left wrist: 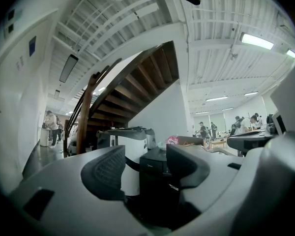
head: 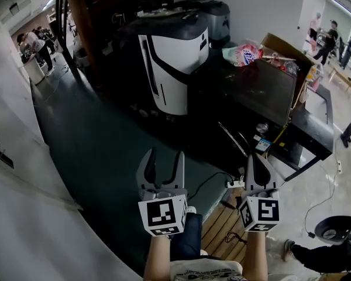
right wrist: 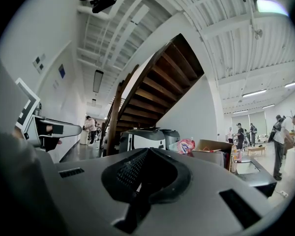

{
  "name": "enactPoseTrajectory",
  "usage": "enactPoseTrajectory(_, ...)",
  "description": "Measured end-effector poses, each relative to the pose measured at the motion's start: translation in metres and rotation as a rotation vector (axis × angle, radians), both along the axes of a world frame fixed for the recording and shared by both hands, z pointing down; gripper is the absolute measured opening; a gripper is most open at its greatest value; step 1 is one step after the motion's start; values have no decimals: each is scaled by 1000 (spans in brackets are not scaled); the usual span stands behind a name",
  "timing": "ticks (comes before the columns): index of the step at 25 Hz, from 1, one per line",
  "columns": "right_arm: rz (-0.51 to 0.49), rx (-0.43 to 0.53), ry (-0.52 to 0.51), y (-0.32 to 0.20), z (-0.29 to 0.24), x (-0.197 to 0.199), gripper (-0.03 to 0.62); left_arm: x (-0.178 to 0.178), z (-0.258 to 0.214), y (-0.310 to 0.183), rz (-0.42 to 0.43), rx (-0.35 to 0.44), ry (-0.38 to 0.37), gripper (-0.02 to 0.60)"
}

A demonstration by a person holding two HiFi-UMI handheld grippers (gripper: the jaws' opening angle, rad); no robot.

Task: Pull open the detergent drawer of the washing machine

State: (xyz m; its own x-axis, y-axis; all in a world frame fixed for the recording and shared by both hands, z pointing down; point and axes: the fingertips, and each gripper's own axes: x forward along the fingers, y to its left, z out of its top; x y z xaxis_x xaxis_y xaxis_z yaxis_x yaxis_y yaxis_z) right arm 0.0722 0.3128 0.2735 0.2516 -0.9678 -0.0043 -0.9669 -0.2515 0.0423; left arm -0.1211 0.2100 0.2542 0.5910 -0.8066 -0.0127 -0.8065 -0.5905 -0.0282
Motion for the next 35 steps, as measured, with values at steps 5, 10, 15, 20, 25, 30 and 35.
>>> enactPoseTrajectory(5,20,-19,-2,-72,-17,24,12,30,-16,-74,34,-11,-28,256)
enactPoseTrajectory(10,49,-20,-1,-136,-44,47,12,62,-41,-145,78,-19,-33,256)
enactPoseTrajectory(15,82,-27,-5,-190,-66,68,12,91,-60,-201,128,-30,-42,256)
enactPoseTrajectory(20,111,-45,-7,-225,-70,85,14,116,-60,-241,168,-59,-49,256)
enactPoseTrajectory(25,124,-78,-12,-250,-60,102,14,136,-49,-268,171,-82,-56,256)
enactPoseTrajectory(30,111,-105,-13,-280,-48,120,14,155,-32,-295,158,-104,-78,255)
enactPoseTrajectory(35,84,-121,-28,-312,-35,142,14,178,-16,-322,138,-121,-94,255)
